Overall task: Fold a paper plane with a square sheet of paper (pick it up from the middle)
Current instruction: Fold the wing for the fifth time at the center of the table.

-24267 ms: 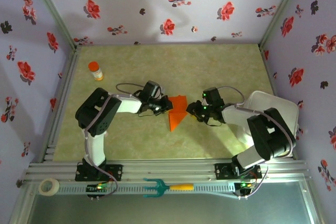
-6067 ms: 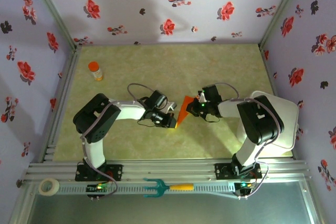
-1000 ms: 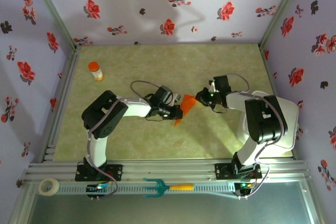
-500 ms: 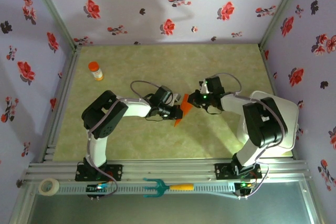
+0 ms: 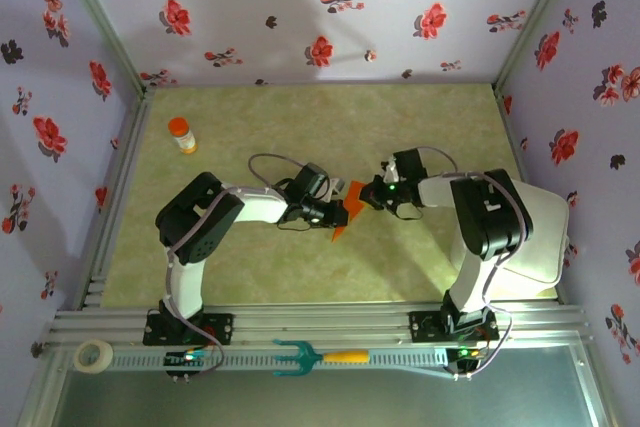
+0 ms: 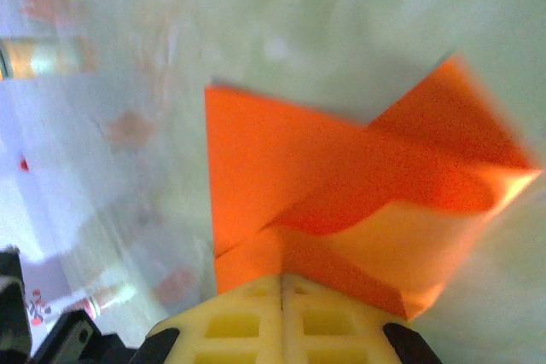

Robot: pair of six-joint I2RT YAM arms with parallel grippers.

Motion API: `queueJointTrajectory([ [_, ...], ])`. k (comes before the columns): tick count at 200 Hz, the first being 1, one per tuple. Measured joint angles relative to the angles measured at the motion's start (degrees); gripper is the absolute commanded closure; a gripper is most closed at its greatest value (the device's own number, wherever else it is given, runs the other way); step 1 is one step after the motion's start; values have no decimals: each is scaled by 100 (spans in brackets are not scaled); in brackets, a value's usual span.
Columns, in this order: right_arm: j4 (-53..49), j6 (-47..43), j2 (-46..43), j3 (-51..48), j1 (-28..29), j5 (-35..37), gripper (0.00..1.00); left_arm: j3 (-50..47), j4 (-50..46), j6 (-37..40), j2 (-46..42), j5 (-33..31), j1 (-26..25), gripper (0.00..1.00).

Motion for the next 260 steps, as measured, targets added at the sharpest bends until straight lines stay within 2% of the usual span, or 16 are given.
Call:
queueJointTrajectory([
  [106,-638,-13,267,656,-479,323,94,-2,149,-24,55,103,22,100],
  [204,127,197,264,586,-1091,411,92,-197,555,-175,55,190,55,100],
  [233,199,232,-315,365,-935,404,92,-199,568,-179,55,195,59,100],
  [260,468,295,-514,319,-435,205,93,-216,597,-205,55,195,59,100],
])
